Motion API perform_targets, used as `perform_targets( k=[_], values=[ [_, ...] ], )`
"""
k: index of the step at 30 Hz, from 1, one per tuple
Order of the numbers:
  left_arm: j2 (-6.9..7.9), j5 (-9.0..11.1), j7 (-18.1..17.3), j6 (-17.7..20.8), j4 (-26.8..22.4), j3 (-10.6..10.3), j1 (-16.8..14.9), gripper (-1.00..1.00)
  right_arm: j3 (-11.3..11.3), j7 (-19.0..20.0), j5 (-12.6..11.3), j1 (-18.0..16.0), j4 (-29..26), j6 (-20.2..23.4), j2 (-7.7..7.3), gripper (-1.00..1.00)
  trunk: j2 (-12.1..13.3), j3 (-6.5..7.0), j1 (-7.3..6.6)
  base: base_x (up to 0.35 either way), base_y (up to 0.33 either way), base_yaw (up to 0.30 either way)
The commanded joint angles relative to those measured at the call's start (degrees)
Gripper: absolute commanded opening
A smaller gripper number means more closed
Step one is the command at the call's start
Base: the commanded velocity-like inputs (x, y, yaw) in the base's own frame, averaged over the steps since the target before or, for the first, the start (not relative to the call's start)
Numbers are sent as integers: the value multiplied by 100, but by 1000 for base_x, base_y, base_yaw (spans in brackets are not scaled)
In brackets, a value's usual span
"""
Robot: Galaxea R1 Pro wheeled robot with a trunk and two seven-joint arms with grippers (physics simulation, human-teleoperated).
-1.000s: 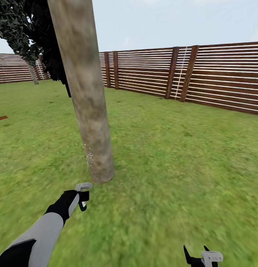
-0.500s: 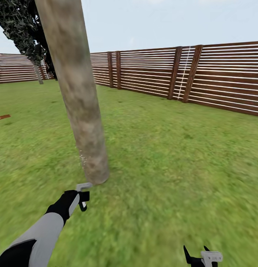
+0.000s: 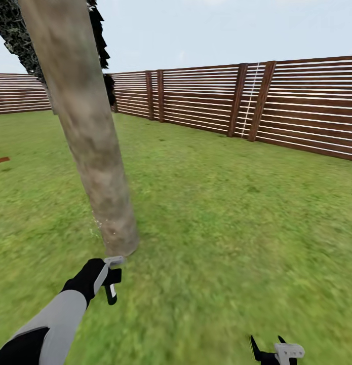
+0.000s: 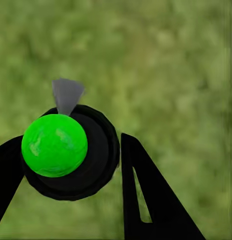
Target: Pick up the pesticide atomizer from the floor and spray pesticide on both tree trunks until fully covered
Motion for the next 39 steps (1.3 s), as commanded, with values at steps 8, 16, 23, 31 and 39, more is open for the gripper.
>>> perform_targets(
  k=[8,16,23,31,39],
  values=[
    [7,-6,95,-51,-21,5,0,-100,-1,0,0,0,4,4,6,100,0,0,0,-170,-255,78],
    [7,5,292,-75,-27,5,0,-100,-1,0,0,0,4,8,6,100,0,0,0,-72,-260,275],
    [-2,4,306,-72,-386,-15,-39,-100,-1,0,0,0,11,9,6,100,0,0,0,28,-108,137],
    [86,-15,298,-14,-444,-46,-89,-100,-1,0,0,0,9,9,6,100,0,0,0,17,-1,1],
    [-65,-6,286,5,-436,-93,-74,-100,-1,0,0,0,8,9,6,100,0,0,0,273,0,0]
  ],
)
